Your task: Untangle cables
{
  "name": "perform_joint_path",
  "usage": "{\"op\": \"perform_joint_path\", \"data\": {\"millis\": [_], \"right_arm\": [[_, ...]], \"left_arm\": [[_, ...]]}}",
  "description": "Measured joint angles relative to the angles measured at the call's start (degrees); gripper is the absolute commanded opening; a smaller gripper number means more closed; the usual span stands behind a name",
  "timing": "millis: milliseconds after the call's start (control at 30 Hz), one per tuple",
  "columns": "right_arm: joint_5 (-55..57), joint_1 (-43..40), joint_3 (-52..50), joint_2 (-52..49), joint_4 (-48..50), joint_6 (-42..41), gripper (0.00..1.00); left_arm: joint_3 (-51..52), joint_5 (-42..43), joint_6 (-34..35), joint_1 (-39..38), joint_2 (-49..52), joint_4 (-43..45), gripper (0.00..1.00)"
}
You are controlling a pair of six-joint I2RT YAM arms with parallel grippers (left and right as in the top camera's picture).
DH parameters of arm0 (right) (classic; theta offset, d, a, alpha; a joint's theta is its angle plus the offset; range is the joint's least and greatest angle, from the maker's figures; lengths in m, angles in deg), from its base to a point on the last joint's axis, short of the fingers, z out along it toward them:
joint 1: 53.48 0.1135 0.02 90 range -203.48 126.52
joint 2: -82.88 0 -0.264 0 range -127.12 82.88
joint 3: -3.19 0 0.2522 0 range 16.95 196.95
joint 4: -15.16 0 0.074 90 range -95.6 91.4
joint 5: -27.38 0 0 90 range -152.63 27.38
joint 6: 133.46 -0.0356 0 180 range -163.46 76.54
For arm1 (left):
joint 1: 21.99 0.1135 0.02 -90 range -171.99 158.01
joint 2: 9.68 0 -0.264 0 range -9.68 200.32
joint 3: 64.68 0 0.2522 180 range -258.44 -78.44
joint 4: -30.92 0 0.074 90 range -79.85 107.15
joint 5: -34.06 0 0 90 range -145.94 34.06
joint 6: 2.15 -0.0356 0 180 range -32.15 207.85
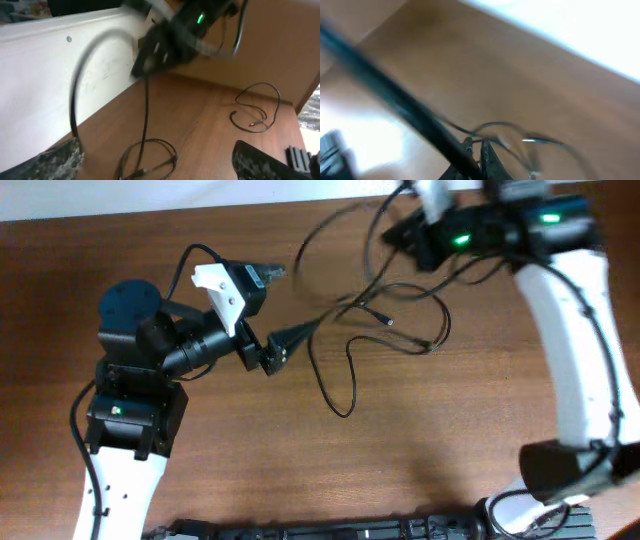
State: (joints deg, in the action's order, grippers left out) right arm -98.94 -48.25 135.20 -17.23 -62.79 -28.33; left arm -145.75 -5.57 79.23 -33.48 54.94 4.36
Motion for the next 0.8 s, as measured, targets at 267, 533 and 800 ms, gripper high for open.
{"op": "perform_joint_path", "data": {"millis": [267, 533, 800], "right_arm": [[15.21, -26.36, 5.4, 6.19, -0.11, -4.83, 0.04], [24.55, -44.04, 5.44, 0.22, -3.37, -10.25, 0.04], [25.57, -49.81, 5.07, -14.86, -9.38, -12.7, 0.46]], "left_arm": [[0.0, -0.24, -0.09, 0.0, 0.09, -0.04, 0.99], [0.0, -0.24, -0.09, 0.0, 0.11, -0.04, 0.99], [0.0, -0.24, -0.09, 0.0, 0.11, -0.07, 0.99]]}}
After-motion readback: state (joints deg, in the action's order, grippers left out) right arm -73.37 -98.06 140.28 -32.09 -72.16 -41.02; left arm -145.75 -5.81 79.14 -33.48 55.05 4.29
